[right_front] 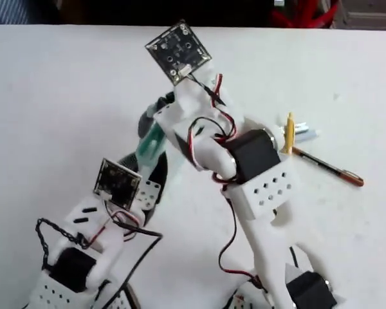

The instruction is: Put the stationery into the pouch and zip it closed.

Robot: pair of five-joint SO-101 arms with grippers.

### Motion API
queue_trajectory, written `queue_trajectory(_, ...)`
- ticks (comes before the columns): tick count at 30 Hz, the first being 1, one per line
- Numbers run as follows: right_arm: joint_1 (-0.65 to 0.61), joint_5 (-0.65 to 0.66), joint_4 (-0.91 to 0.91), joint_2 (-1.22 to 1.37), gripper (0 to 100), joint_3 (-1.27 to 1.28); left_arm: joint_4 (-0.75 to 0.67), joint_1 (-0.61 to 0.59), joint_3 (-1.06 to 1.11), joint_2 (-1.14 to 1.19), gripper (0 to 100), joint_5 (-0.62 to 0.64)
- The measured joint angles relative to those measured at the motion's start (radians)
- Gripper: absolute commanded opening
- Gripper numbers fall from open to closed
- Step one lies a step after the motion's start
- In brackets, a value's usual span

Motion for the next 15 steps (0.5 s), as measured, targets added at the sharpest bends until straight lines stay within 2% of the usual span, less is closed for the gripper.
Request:
queue_trajectory(6, 0.006, 0.000, -0.051, 0.015, 1.9, 0.003, 0.002, -0.002, 0.000, 0.000, 2, 0.000)
queue_trajectory(15, 0.117, 0.000, -0.143, 0.032, 1.9, 0.005, 0.008, 0.000, 0.000, 0.000, 2, -0.003)
